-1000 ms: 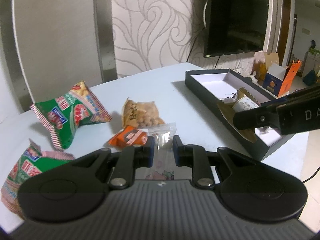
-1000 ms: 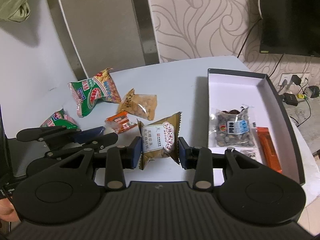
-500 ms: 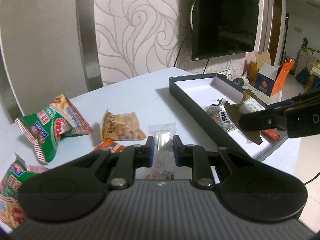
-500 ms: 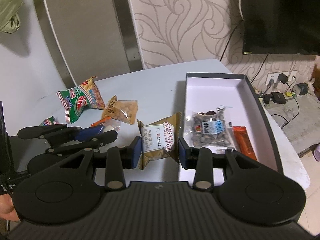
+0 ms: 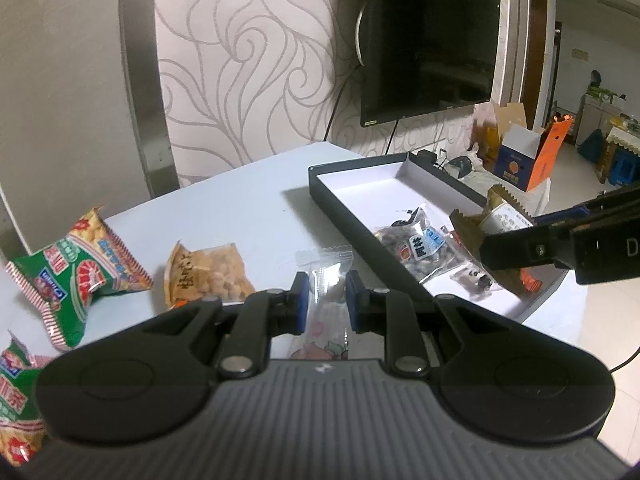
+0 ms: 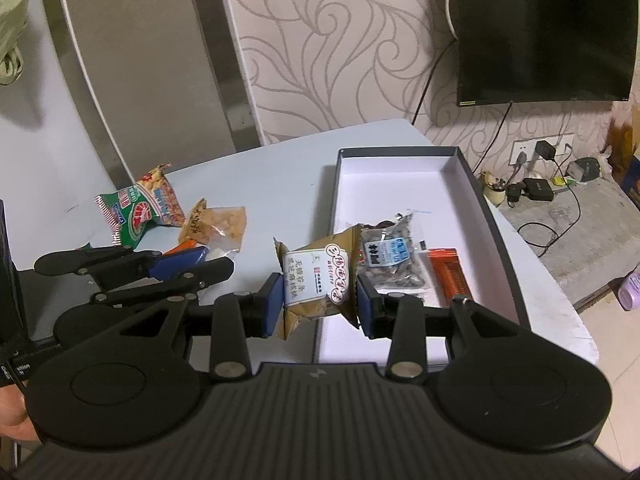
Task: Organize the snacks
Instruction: 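Carry the clear packet and gold cake over the white box with both grippers, then lower the clear packet and gold cake into the box with both grippers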
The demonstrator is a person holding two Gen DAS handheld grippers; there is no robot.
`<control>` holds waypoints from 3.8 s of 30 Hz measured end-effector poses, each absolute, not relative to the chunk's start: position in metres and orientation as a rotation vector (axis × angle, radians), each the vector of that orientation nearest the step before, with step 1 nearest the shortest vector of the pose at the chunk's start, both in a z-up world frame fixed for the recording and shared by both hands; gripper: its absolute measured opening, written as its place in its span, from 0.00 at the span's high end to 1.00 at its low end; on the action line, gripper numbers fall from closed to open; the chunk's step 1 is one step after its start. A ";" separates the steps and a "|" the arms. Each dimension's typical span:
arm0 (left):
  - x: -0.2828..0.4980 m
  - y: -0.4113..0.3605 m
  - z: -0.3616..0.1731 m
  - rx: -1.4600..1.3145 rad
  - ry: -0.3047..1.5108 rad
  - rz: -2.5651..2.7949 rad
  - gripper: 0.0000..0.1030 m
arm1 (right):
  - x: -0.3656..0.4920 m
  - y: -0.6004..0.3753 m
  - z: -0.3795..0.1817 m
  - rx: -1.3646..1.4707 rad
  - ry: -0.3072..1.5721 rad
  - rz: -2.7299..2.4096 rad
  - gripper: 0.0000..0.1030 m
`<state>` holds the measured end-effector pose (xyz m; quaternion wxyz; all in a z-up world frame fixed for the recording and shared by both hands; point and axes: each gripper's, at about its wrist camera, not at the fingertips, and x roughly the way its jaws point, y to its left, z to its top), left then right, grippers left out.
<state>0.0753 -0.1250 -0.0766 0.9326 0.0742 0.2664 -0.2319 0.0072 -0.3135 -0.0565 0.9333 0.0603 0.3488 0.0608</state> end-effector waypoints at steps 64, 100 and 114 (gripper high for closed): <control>0.197 -0.269 -0.098 0.165 0.552 -0.530 0.78 | 0.071 -0.400 -0.116 0.120 0.858 0.100 0.56; 0.231 -0.309 -0.104 0.202 0.657 -0.517 0.78 | 0.086 -0.412 -0.126 0.145 0.878 0.094 0.57; 0.240 -0.312 -0.106 0.212 0.678 -0.517 0.69 | 0.089 -0.414 -0.126 0.154 0.883 0.087 0.57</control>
